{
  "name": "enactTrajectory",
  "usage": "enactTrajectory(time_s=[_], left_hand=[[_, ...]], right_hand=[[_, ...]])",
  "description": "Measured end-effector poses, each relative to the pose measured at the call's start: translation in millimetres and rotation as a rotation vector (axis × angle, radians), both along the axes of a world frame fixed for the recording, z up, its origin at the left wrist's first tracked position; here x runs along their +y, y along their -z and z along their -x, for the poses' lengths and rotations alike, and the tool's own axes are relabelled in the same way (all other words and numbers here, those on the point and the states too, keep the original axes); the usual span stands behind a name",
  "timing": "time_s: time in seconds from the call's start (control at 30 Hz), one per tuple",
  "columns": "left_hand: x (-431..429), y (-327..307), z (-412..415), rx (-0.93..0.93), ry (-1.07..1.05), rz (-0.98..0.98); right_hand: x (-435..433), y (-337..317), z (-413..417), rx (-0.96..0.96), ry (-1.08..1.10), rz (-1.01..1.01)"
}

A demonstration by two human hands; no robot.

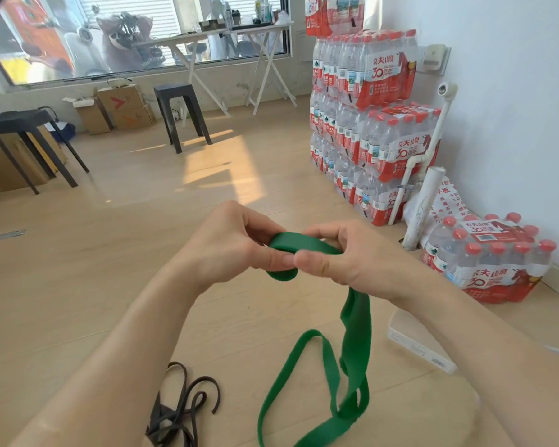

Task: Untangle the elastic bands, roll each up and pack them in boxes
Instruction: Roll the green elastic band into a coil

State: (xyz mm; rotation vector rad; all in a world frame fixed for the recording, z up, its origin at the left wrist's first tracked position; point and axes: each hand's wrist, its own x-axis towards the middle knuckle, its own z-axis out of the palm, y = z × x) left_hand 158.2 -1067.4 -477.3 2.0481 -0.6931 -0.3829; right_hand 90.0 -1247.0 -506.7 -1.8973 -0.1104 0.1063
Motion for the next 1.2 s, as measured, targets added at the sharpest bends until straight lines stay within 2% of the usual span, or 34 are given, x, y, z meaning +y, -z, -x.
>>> enactTrajectory(time_s=[0.07,0.23,0.4,0.53,0.6,0.8,0.9,1.03,1.1,1.2], left_hand=[[1,1,-1,0.021,-0.005,0.011],[2,2,-4,0.041,-0.008,0.03],[-3,3,-3,0.058,0.007,0.071],[-5,6,-3,0.086,-0.045,0.178],[-7,11,-4,0.127,-0.089,0.257],[-16,17,-3,0.201,-0.17,0.435],[-19,18,-1,0.247,-0.165,0.479],[-15,17,-2,0.255,-0.07,0.505],[-11,11,-1,0.178,0.002,0.461],[-11,4,6,-0.177,0.046,0.226]], right_hand=[[-3,-1,0,-0.054,0.048,0.08],[-10,-1,-2,-0.081,0.084,0.104],[-4,-1,-4,-0.089,0.097,0.349],[2,2,-3,-0.164,0.168,0.332],[5,4,-2,-0.199,0.178,0.28],[9,8,-6,-0.123,0.203,-0.102],[13,12,-10,-0.093,0.266,-0.332],[1,9,-11,-0.048,0.21,-0.436],[-8,4,-10,-0.023,0.147,-0.49],[-16,2,-9,0.013,0.032,-0.475]])
